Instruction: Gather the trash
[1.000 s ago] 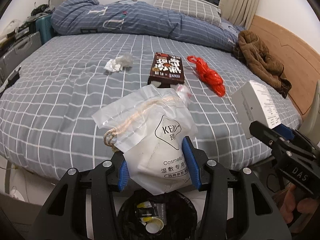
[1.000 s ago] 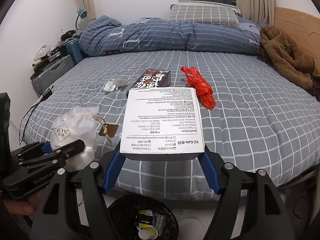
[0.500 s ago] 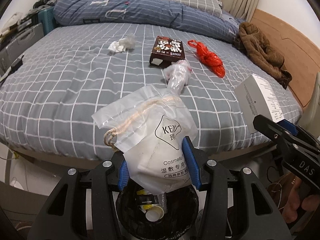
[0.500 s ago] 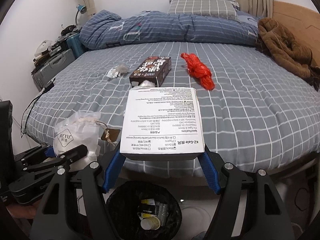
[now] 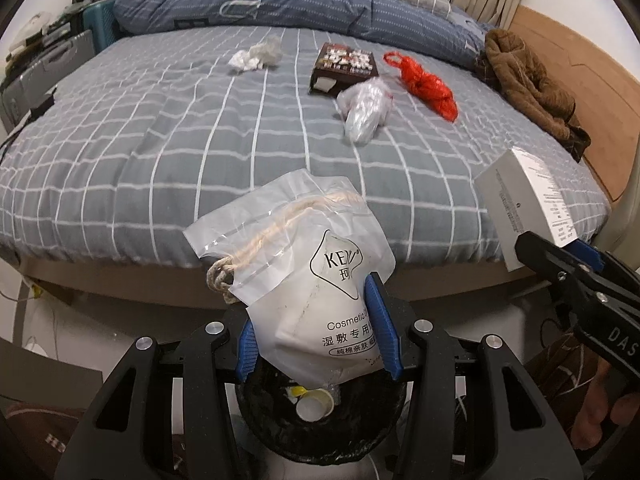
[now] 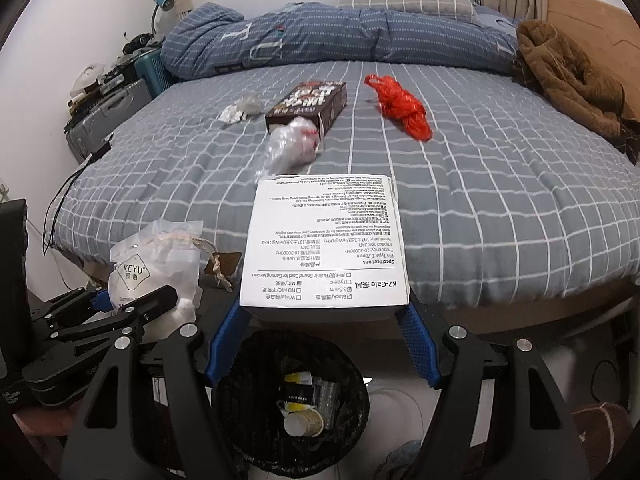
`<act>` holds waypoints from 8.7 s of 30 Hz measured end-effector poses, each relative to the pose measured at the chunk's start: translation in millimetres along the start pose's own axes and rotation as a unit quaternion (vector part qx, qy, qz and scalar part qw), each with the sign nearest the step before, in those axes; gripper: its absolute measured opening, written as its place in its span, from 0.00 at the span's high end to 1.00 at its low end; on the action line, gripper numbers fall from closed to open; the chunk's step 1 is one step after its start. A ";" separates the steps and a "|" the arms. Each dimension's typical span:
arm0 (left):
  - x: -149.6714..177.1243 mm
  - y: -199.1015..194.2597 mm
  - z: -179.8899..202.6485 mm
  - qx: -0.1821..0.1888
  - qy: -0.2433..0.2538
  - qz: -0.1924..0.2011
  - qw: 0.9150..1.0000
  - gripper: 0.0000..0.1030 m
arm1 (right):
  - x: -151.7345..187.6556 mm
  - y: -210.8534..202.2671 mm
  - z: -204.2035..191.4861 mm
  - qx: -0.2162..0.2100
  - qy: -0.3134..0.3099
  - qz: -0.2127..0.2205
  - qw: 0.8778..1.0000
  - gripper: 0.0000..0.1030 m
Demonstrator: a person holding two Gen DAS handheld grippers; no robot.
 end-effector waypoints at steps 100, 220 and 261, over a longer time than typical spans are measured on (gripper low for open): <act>80.1 70.7 16.4 -0.028 0.036 -0.080 0.996 0.18 | 88.8 68.8 47.2 0.083 0.005 -0.102 0.991 0.07; -290.8 148.1 50.1 -0.036 0.028 0.046 0.998 0.12 | -243.9 175.5 113.8 0.057 -0.018 0.026 0.998 0.65; -197.3 70.9 58.5 -0.024 0.035 0.034 0.999 0.12 | -192.7 74.1 72.2 0.026 -0.017 0.058 0.998 0.65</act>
Point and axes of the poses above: each gripper's, at about its wrist camera, not at the fingertips, and y roughly the way its jaws point, z to its right, x to its underside, the point moved 5 cm from there along y, roughly the way its jaws point
